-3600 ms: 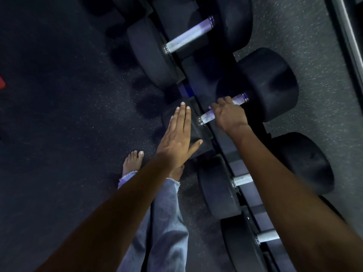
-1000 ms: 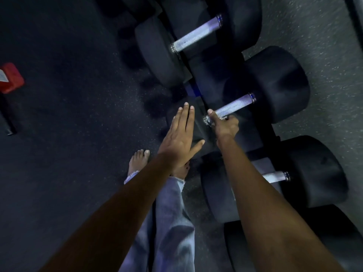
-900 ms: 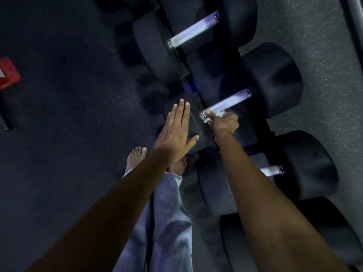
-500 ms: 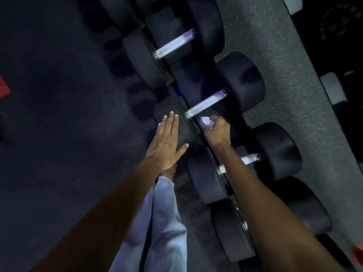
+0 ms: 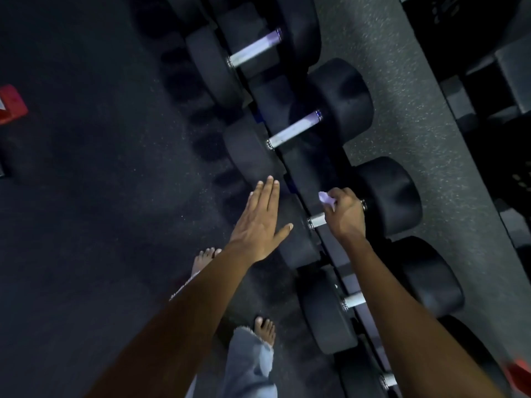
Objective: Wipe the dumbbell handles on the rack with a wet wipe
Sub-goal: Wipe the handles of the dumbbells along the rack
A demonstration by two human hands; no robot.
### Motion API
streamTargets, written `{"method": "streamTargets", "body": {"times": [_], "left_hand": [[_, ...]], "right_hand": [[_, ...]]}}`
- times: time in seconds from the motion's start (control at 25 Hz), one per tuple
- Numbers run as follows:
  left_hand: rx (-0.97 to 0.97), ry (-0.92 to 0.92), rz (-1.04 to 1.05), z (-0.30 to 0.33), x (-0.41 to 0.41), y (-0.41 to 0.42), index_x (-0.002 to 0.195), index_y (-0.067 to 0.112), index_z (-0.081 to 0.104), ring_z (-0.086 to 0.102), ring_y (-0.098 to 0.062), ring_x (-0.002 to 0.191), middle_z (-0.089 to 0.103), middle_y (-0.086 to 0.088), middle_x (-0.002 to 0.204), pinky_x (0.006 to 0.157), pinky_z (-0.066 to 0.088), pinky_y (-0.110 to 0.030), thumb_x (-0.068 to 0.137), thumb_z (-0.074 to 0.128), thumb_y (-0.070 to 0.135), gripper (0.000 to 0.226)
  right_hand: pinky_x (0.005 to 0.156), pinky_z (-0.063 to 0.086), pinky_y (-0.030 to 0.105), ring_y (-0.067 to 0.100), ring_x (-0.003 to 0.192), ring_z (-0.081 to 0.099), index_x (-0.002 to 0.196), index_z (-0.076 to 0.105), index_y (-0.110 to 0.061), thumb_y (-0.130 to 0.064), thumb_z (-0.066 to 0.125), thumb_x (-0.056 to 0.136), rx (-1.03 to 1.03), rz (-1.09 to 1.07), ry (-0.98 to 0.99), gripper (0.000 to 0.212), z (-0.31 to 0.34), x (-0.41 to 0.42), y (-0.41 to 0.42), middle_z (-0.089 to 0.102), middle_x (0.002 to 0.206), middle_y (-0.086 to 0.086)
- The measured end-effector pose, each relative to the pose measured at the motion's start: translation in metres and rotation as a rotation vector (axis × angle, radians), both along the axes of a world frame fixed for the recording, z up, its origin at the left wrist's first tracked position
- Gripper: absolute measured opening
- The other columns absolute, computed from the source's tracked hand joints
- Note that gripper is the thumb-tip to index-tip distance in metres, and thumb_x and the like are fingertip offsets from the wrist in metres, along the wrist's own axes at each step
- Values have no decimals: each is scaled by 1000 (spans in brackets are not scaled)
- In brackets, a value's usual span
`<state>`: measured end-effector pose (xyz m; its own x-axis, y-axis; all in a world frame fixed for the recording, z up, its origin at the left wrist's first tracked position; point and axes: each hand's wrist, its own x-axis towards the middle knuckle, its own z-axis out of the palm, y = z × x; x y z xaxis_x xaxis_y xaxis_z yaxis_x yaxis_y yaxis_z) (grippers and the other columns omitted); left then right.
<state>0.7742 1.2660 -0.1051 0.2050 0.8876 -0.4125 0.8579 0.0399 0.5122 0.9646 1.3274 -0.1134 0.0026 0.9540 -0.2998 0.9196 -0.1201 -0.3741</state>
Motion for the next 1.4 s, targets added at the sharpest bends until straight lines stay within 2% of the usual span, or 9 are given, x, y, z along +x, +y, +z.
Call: {"method": "streamTargets", "body": {"times": [0.2,0.44,0.52,0.68,0.84,0.96,1.12,1.28,1.4], "left_hand": [[30,32,20,-28,45,-38,147,5,-15,-18,-22,144,-19,-9,157,119,-5,-34,96,35,52,86],[66,103,66,-66,81,-66,146,4,-15,-16,-22,144,-19,-11,156,117,-9,-32,93,33,59,91],[120,155,70,-77,87,-72,146,3,-16,-16,-23,145,-18,-13,156,118,-7,-34,93,31,61,91],[256,253,87,-96,92,-75,146,0,-11,-9,-27,146,-11,-17,157,119,-2,-39,91,23,63,91],[289,309,88,-102,95,-77,146,-2,-10,-5,-30,146,-8,-20,157,119,0,-41,90,17,64,91],[309,330,69,-102,93,-75,146,-3,-8,-1,-31,146,-4,-21,157,119,5,-42,90,12,64,89],[299,325,48,-100,90,-75,146,-3,-9,-2,-31,146,-5,-22,156,119,6,-42,92,12,63,88],[285,332,38,-98,88,-75,146,-3,-9,-1,-31,146,-5,-22,156,119,6,-42,92,14,63,88],[274,319,11,-94,85,-71,147,-2,-7,6,-32,145,-2,-21,157,119,9,-41,92,18,65,90]], "right_hand": [[59,42,35,39,76,58,88,64,6,5,52,86,120,172,-51,12,-32,39,-24,56,95,23],[65,45,37,37,89,57,104,59,1,-6,47,92,214,355,-47,19,-69,50,-47,60,99,19],[70,50,41,34,100,53,110,59,-1,-4,47,89,168,476,-37,24,-85,47,-58,58,108,16],[87,47,49,36,107,51,112,59,0,-5,46,93,141,400,50,24,-104,48,-62,54,116,21],[61,50,36,33,92,58,108,62,-4,-4,52,87,238,434,-109,23,-98,64,-57,56,113,14],[66,47,37,35,92,59,107,62,-6,-6,49,91,266,231,-141,21,-88,78,-40,56,113,14],[69,48,43,43,82,60,112,61,0,-6,44,94,281,148,-225,26,-79,85,-31,53,117,22],[56,38,33,39,74,60,104,63,0,4,52,88,217,302,-170,20,-83,67,-45,54,114,19],[59,48,35,34,72,60,102,63,-1,1,52,89,126,407,-93,17,-88,46,-61,53,111,11]]}}
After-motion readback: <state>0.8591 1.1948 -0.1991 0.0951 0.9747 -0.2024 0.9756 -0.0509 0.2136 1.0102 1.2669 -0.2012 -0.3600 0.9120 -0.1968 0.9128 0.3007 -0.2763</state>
